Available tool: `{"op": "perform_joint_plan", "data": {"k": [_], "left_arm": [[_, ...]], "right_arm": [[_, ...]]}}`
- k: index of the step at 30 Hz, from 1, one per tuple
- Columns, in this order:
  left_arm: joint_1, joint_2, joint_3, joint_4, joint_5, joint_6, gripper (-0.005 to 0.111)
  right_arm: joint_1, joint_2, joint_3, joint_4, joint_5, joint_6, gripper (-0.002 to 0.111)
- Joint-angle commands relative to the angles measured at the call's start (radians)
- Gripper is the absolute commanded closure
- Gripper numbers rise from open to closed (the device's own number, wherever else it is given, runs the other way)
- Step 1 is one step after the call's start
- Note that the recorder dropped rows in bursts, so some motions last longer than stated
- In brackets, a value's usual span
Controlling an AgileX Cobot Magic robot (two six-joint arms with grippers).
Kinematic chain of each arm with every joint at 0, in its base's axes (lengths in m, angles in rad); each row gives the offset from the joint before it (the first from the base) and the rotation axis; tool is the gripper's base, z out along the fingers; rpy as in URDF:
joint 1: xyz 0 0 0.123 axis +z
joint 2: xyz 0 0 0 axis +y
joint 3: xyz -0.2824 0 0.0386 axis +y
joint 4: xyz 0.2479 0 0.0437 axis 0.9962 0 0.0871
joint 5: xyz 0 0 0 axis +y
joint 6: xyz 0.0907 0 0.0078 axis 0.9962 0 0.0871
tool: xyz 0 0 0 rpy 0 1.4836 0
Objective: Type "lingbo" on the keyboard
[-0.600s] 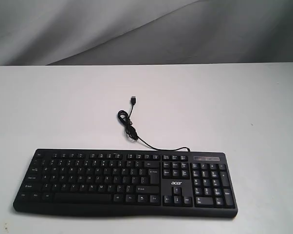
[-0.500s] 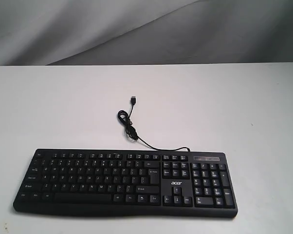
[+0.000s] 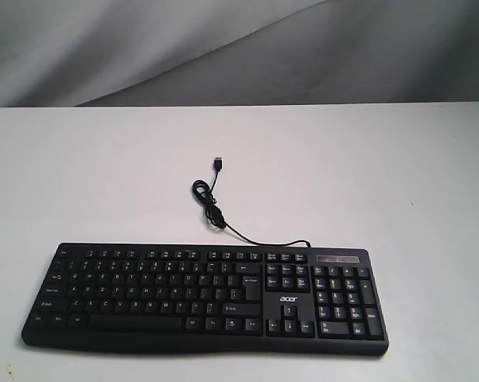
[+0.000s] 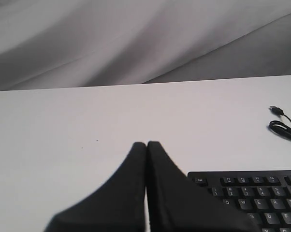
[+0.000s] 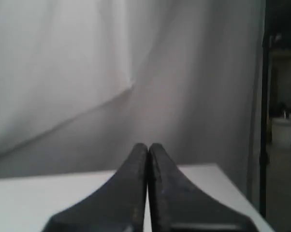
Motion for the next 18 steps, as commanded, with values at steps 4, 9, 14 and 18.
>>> {"op": "perform_joint_plan", "data": {"k": [4,9,14,18], "left_arm": [[0.001,-0.004,0.005,-0.004,-0.007,-0.002,0.106],[0.001,-0.004,0.005,-0.004,-0.007,-0.002,0.106],[0.001,-0.004,0.005,-0.004,-0.007,-0.002,0.106],[0.001,-0.004,0.005,-0.004,-0.007,-0.002,0.106]], "right_arm": [[-0.005,-0.003,0.002,-0.008,-0.285,-0.006,0.108],[-0.005,-0.003,0.002,-0.008,-0.447,0.010,0.108],[-0.005,-0.003,0.002,-0.062,-0.526,0.376,0.108],[-0.005,0.031,-0.033,-0.312,-0.423,0.518,0.108]]}}
